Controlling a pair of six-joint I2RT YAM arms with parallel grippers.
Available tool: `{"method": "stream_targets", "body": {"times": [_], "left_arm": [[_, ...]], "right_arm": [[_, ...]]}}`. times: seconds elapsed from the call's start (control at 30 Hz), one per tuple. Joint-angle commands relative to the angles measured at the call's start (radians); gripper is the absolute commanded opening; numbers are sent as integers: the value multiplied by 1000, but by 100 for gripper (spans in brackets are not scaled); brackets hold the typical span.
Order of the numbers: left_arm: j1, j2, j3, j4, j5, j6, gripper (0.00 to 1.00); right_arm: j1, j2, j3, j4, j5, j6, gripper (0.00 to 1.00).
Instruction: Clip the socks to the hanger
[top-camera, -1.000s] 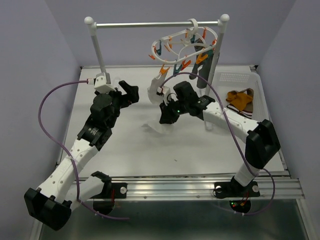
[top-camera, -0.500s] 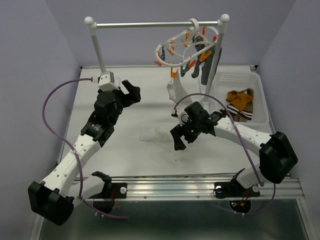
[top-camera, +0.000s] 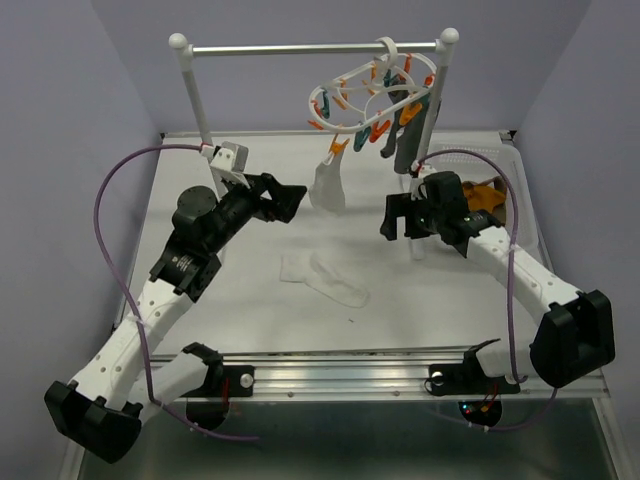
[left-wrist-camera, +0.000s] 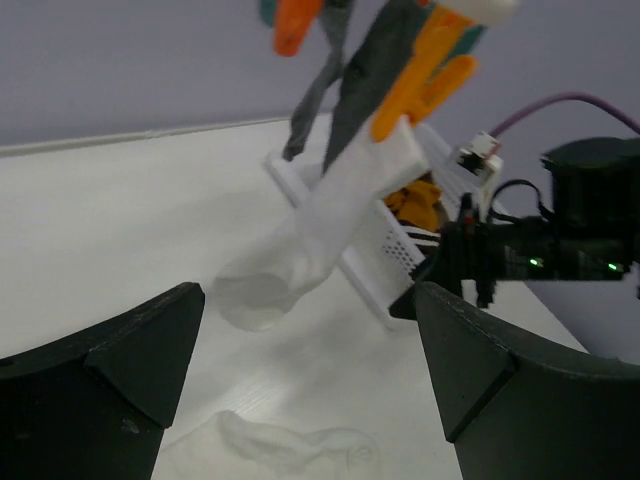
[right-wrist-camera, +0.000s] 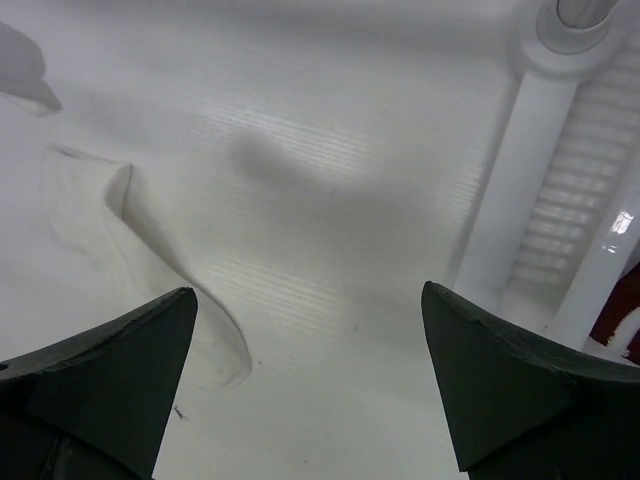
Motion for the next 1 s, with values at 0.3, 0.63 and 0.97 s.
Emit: {"method": "stream_targets", "body": {"times": [0.3, 0.63, 0.97], "left_arm": [[-264, 276, 336, 141, 247, 88, 99], [-468, 425, 517, 53, -303, 162, 99], [-559, 547, 619, -36, -763, 235, 99]], "right_arm": [[-110, -48, 5, 79, 114, 116, 100], [-110, -77, -15, 85, 200, 122, 100], [-119, -111, -29, 93, 220, 123, 100]]}}
